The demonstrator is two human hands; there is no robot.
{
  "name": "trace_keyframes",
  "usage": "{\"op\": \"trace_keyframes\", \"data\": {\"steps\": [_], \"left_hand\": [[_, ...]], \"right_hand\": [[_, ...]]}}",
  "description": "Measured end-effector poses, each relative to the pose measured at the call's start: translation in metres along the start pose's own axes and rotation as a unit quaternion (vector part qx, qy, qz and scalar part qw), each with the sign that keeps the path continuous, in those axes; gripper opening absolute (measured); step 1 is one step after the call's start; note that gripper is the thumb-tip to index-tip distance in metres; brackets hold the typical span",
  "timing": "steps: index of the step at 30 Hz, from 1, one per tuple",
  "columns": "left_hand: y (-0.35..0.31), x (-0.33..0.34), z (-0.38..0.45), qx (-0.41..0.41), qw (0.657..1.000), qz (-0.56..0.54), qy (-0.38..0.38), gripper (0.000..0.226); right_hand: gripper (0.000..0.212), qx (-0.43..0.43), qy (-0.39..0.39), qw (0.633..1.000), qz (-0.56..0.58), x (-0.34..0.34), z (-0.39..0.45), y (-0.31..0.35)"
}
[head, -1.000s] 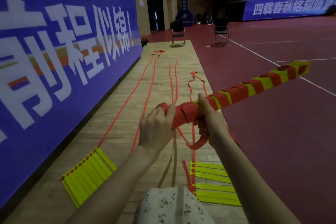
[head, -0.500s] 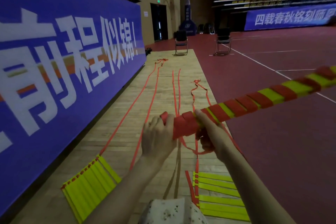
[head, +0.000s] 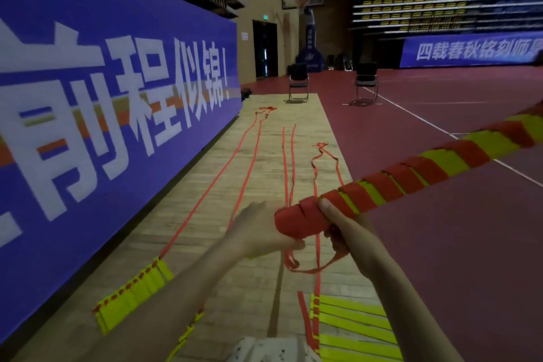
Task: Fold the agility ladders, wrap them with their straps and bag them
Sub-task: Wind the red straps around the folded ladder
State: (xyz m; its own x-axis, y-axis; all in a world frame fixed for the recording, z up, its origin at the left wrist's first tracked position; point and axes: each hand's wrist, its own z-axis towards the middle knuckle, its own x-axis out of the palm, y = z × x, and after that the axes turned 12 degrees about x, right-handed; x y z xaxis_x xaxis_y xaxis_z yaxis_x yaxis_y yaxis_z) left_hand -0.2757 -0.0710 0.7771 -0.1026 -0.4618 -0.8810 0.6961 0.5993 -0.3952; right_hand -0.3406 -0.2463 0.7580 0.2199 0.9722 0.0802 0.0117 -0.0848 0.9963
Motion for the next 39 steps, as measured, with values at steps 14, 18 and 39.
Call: {"op": "trace_keyframes", "data": {"steps": [14, 18, 39], "left_hand": [[-0.02, 0.013, 0.001, 0.004, 0.987, 0.16, 0.021, 0.053], [-0.009, -0.004, 0.015, -0.037, 0.971, -0.178, 0.156, 0.041], [-0.02, -0.027, -0.002, -0.013, 0.899, -0.431, 0.074, 0.036]], "right_hand": [[0.037, 0.112, -0.115, 0.979, 0.128, 0.02, 0.006, -0.026], [0.039, 0.021, -0.053, 0.997, 0.051, 0.008, 0.005, -0.023], [0.05, 0.0, 0.223, 0.942, -0.251, 0.001, 0.005, 0.019]]}}
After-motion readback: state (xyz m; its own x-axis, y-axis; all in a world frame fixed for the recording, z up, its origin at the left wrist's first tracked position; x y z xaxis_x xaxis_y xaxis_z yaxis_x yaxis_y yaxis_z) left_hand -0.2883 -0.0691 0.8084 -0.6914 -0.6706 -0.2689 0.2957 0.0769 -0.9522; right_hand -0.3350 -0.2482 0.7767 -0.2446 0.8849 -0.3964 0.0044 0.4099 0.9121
